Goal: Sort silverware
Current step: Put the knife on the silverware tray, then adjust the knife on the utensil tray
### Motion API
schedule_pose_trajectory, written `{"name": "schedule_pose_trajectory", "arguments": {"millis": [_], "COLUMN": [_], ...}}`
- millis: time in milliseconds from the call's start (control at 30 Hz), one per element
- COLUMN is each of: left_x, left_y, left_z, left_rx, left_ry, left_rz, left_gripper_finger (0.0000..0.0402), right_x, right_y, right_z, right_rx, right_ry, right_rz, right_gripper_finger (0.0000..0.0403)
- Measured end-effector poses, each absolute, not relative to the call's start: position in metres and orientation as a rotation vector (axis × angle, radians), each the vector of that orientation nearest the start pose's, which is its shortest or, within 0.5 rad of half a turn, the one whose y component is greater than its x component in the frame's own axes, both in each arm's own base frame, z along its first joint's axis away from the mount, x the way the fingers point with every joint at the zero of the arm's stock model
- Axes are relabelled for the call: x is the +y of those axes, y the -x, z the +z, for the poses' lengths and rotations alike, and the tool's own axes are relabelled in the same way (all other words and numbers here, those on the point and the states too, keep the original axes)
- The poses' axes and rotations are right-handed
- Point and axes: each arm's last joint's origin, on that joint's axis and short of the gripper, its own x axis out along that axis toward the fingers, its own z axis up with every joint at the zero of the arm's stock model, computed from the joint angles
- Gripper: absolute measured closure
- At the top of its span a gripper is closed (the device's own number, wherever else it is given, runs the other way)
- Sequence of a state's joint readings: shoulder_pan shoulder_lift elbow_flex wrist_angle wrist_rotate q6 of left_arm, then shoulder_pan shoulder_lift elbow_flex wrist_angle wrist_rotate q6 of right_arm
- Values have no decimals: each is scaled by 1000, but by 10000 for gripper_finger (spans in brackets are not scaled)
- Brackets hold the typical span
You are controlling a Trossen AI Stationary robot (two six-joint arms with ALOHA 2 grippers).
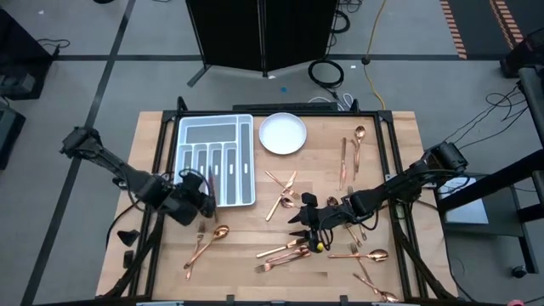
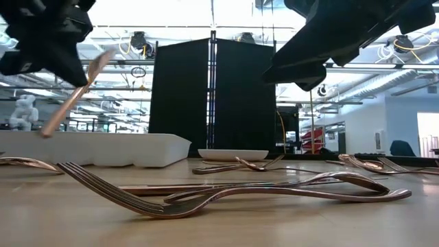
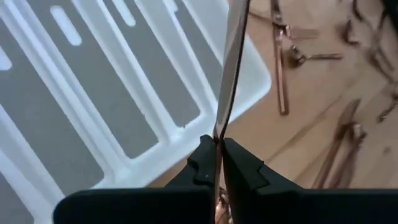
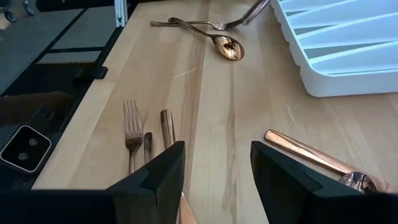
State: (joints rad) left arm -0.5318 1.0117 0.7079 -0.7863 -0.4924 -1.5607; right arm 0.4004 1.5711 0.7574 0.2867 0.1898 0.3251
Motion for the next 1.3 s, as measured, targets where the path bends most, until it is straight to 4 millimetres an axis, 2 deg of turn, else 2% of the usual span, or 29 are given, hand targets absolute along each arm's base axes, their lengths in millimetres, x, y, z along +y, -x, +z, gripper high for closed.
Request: {"name": "schedule_pose_trajectory", "arguments": {"millis": [167, 333, 567, 767, 1000, 1300], "left_x": [-53, -35, -17, -7, 14, 44], "left_y": [-149, -141, -126, -121, -106, -108], "left_z": [244, 253, 245, 247, 245, 239], "left_rx": [673, 638, 804, 863, 951, 1039], "left_ry": [989, 989, 973, 964, 915, 823], "left_rz": [656, 661, 791, 742, 823, 869], "left_gripper_finger": [386, 398, 401, 400, 400, 401], "right_x": [116, 115, 115, 115, 112, 105], "right_y": [-293, -293, -293, -293, -293, -296], "right_z": [182, 182, 182, 182, 182, 182], "right_rx": [531, 531, 537, 531, 512, 510], "right_ry": [-168, -146, -133, -109, -90, -93], "right_rz": [113, 117, 120, 104, 26, 3], "right_gripper_finger": [229, 229, 229, 229, 229, 229]}}
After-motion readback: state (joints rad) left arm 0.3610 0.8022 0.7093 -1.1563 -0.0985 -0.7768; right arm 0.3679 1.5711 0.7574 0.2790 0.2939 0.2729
